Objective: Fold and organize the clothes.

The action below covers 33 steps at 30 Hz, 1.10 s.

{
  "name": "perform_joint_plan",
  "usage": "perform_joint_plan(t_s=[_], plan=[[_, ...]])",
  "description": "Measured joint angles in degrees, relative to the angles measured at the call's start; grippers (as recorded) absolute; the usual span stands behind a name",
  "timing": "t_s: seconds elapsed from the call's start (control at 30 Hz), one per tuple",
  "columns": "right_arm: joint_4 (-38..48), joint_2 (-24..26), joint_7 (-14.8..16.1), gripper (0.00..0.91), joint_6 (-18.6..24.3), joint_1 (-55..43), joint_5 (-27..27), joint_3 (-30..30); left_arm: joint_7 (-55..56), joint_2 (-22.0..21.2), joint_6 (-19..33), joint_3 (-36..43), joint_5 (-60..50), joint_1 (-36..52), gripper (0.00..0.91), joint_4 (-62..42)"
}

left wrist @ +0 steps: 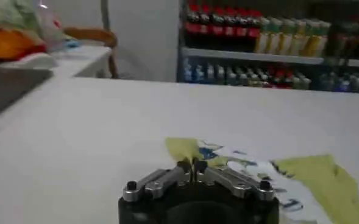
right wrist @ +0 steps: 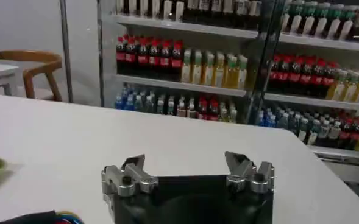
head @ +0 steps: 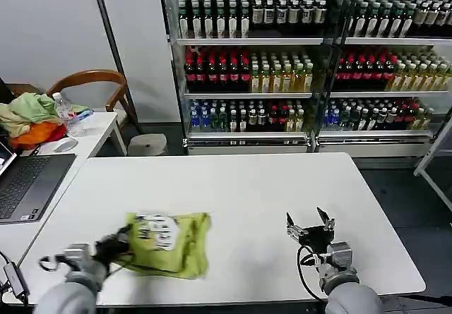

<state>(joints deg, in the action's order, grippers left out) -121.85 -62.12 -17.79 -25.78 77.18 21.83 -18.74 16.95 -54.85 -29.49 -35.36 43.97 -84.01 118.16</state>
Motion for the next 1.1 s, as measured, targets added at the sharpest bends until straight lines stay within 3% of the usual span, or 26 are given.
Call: perform_joint_plan(t_s=[0.27, 0.47, 0.63, 0.9, 1.1], plan=[[-0.2, 0.1, 0.1, 0.907, 0.2, -0.4, -0.1, 0.6, -1.7, 6.8, -1.8, -16.2, 2.9, -5.4, 0.050, 0.0], [-0.3, 0.1, 0.1, 0.907, 0.2, -0.1, -0.6, 1.0, -2.1, 7.7, -2.3, -18.3, 0.7, -5.3, 0.050, 3.9], [-0.3, 0.1, 0.1, 0.907, 0.1, 0.2, -0.9, 0.8, -2.9, 3.1, -1.4, -11.3, -8.8, -4.1, 0.050, 6.9], [-0.3, -0.5, 0.1, 0.907, -0.1, 0.8, -1.6, 0.8, -5.4, -7.4, 1.6, 11.4, -23.6, -0.5, 0.050, 8.1], [-0.2, -0.3, 0.0, 0.907, -0.2, 0.6, -1.7, 0.5, -6.7, -12.5, 2.9, 21.7, -29.0, 3.2, 0.050, 7.6]])
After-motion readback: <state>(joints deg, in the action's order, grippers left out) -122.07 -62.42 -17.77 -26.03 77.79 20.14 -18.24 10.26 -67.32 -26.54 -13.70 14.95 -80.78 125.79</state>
